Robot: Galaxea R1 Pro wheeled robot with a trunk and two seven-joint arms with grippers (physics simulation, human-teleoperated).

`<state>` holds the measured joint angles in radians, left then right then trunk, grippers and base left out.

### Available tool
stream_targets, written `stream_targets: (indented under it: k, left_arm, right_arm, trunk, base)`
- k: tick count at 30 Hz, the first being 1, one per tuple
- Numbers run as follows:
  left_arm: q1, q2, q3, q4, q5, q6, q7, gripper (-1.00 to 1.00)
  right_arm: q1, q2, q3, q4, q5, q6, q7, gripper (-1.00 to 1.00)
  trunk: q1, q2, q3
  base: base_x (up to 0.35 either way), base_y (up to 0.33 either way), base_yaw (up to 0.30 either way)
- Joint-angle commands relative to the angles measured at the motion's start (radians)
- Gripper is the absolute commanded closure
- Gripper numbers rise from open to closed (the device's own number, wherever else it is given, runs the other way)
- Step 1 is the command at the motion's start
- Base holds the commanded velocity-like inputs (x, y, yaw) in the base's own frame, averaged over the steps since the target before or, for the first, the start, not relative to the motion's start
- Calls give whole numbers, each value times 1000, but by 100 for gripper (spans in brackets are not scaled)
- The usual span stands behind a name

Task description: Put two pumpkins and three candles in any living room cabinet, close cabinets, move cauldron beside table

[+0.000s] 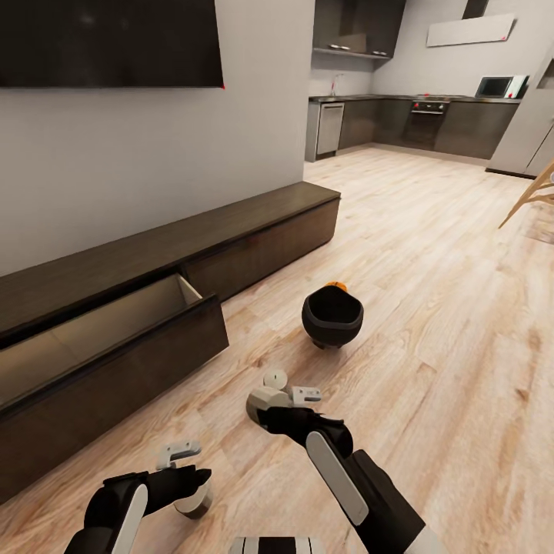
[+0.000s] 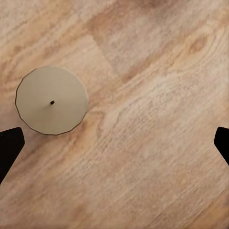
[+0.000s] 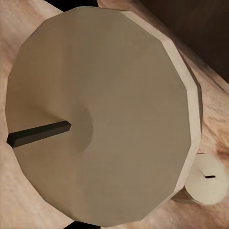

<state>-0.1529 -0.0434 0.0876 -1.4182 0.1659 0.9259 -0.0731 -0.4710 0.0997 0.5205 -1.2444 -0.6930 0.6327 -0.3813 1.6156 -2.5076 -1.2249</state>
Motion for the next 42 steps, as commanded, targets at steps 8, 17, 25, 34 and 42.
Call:
stream_targets:
  k: [8, 17, 25, 34, 42]
  left_arm:
    - [-1, -1, 3, -1, 0, 5, -5, -100]
    - [-1, -1, 3, 3, -1, -23, -3, -100]
    - [-1, -1, 3, 5, -4, -38, -2, -100]
    - [-1, -1, 3, 5, -5, -40, -2, -100]
    - [-1, -1, 3, 5, -5, -44, -2, -100]
  right_arm:
    - [-1, -3, 1, -1, -16, -3, 0, 100]
    - [19, -22, -8, -2, -15, -33, 168, 100]
    - [22, -26, -12, -4, -16, -40, 190, 100]
    - [93, -41, -70, -92, -14, -41, 293, 100]
    - [129, -71, -105, -155, -14, -41, 352, 100]
  trunk:
    - [0, 0, -1]
    - [4, -2, -36]
    - [7, -4, -67]
    - [12, -6, -101]
    - [15, -8, -132]
  base:
    - [0, 0, 0]
    - [0, 0, 0]
    - [0, 0, 0]
    - [0, 0, 0]
    - [0, 0, 0]
